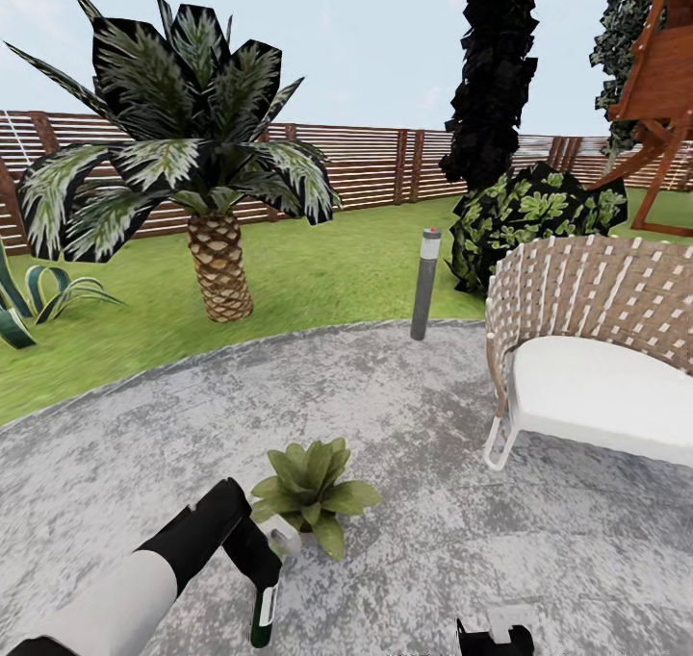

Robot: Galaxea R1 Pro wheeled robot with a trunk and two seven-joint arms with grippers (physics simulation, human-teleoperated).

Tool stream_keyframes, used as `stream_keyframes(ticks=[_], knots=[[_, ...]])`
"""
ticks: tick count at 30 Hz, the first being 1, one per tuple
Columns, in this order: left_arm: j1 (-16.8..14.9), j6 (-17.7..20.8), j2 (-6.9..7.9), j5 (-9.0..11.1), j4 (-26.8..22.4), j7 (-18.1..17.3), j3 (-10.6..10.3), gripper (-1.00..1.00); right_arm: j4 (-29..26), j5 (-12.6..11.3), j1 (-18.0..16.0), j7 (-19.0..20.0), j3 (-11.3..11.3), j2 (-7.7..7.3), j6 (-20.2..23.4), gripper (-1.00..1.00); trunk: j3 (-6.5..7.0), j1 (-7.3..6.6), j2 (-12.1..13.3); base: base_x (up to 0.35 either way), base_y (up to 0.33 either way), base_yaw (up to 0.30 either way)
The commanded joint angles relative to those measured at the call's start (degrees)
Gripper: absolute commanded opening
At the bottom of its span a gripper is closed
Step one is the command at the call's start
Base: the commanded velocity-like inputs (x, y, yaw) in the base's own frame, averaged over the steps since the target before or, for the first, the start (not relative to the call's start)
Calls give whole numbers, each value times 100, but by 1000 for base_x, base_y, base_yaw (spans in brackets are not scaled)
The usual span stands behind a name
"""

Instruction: Pick up the pesticide atomizer in the garden and spray insectifuge to fully cover both potted plants in the garden.

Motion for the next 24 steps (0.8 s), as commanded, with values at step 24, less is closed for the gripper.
stream_keyframes(ticks=[24], knots=[[11,6,-5,-45,-18,-55,46,-100,17,60,-5,-24,-38,18,-20,100,-5,-1,-2,78,-142,45]])
